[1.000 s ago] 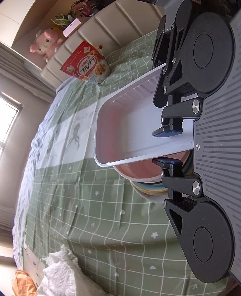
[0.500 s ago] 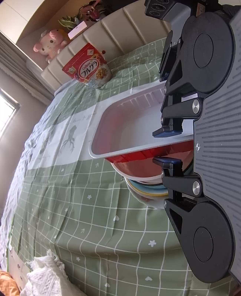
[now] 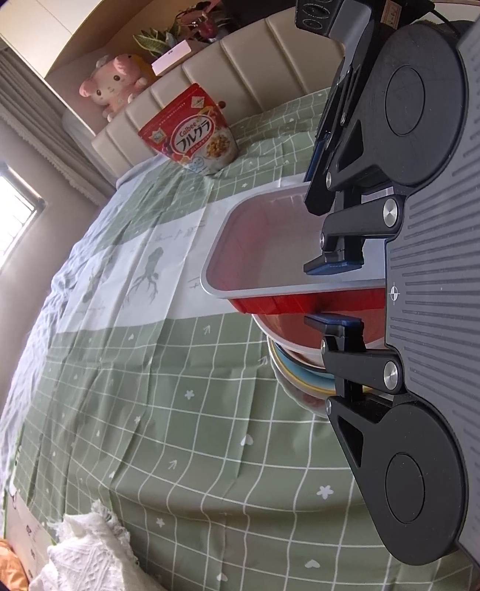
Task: Organize plates and bowls
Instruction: 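Lower the tray onto the white bowl atop the stack with both tools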
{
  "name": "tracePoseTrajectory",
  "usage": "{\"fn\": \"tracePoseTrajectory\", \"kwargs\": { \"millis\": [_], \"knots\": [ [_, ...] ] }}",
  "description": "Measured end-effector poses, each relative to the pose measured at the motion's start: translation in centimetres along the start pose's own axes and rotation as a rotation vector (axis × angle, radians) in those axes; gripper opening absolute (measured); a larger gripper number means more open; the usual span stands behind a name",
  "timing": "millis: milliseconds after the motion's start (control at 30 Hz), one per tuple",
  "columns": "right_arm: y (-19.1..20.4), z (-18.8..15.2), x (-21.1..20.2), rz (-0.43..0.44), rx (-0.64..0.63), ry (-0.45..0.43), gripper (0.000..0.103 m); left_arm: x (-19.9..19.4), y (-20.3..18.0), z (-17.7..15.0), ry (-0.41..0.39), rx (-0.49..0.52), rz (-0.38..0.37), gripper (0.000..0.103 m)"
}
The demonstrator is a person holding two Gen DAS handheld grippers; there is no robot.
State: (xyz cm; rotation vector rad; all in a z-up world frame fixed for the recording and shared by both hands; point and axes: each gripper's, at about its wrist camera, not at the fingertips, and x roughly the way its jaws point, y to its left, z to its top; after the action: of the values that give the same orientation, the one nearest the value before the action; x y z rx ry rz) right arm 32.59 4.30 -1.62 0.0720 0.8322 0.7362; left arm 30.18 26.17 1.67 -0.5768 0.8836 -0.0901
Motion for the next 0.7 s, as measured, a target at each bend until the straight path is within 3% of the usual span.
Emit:
{"fn": "tracePoseTrajectory", "kwargs": {
  "millis": [367,700],
  "knots": [
    [-1.7,0.8,2.5,-0.011,0.063,0.040,0.040,1.5,1.4,1.6,0.026,-0.051,-0.002,0.023],
    [-1.0,-0.3,0.6,0.035,0.044,0.058,0.041,0.0,0.8,-0.5,0.062,-0.028,-0.037,0.024]
  ]
}}
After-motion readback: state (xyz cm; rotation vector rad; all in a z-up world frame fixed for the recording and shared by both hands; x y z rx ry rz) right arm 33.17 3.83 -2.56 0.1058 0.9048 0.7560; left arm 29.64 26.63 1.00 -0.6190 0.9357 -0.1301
